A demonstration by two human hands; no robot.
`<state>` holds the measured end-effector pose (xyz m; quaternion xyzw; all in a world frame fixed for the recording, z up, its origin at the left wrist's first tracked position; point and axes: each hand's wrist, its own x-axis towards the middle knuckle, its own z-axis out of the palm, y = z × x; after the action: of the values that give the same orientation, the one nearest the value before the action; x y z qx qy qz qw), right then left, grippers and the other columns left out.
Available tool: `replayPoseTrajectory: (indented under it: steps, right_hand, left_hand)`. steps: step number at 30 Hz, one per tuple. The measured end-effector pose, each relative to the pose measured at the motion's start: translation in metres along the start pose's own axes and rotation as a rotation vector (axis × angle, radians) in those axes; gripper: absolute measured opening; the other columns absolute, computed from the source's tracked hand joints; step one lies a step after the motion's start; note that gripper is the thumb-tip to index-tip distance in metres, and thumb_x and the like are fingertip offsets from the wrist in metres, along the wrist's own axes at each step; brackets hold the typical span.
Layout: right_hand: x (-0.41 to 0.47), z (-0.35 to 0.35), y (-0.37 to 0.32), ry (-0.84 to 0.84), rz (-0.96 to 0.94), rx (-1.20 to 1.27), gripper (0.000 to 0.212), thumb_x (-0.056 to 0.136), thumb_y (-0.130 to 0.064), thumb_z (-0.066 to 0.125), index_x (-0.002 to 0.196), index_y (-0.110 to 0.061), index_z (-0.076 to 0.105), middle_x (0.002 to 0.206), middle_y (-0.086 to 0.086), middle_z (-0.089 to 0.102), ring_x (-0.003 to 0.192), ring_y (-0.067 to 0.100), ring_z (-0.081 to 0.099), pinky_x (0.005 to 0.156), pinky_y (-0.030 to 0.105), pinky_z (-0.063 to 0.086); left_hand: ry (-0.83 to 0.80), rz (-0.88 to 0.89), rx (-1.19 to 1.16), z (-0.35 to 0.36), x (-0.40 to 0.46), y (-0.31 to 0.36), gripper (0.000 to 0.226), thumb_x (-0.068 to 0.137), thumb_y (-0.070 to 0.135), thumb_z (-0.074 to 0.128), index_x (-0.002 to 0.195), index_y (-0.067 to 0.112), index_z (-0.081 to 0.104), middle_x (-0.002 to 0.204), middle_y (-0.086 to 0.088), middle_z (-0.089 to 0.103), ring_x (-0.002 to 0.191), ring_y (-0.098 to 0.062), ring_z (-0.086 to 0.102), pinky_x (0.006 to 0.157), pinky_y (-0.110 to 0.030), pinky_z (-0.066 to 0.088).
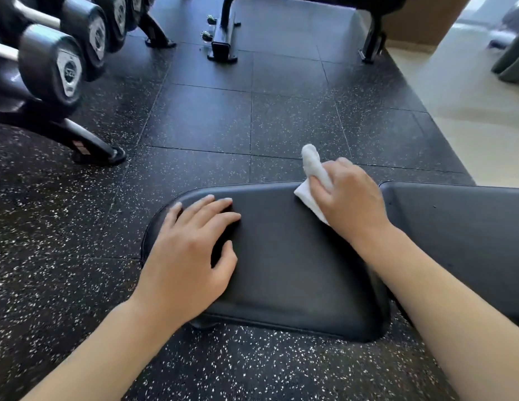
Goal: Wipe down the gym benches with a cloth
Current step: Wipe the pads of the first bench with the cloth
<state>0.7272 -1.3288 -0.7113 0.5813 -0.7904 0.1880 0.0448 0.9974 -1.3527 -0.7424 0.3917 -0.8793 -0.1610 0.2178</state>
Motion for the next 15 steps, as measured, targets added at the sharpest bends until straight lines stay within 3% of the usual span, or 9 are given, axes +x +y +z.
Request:
replayPoseTrajectory:
  steps: [3,9,13,15]
  right_hand:
    - [-0.018,-0.003,-0.026,0.038,-0.143,-0.083,0.024,0.098,-0.028,0.055,0.110,-0.011,0.067,0.087,0.014,0.062,0.080,0.039,0.062,0.070,0.044,0.053]
    - [-0.056,0.011,-0.075,-0.079,-0.389,0.033,0.020,0.089,-0.033,0.062,0.088,-0.013,0.064,0.085,0.005,0.061,0.077,0.027,0.060,0.063,0.039,0.050]
    - [-0.006,0.010,-0.032,-0.049,-0.104,-0.064,0.026,0.100,-0.037,0.056,0.105,-0.014,0.068,0.102,0.006,0.065,0.099,0.030,0.063,0.082,0.037,0.046]
    - [0.006,0.008,-0.020,-0.075,-0.002,-0.096,0.033,0.104,-0.042,0.048,0.116,-0.018,0.066,0.103,0.004,0.062,0.102,0.029,0.061,0.082,0.037,0.045]
  left_hand:
    - [-0.018,0.026,-0.007,0.001,0.000,0.004,0.043,0.090,0.025,0.058,0.131,0.017,0.071,0.150,0.003,0.059,0.146,-0.021,0.049,0.122,-0.058,0.033]
    - [-0.024,0.077,-0.102,-0.008,0.006,-0.012,0.039,0.091,0.027,0.049,0.121,0.019,0.072,0.139,0.007,0.065,0.138,-0.018,0.054,0.118,-0.054,0.038]
    - [-0.053,0.110,-0.087,-0.012,0.001,-0.017,0.039,0.094,0.028,0.048,0.126,0.021,0.071,0.148,0.009,0.059,0.143,-0.015,0.050,0.121,-0.052,0.037]
    - [-0.058,0.106,-0.092,-0.013,-0.002,-0.018,0.041,0.095,0.028,0.049,0.130,0.022,0.070,0.150,0.009,0.057,0.145,-0.015,0.048,0.122,-0.051,0.035]
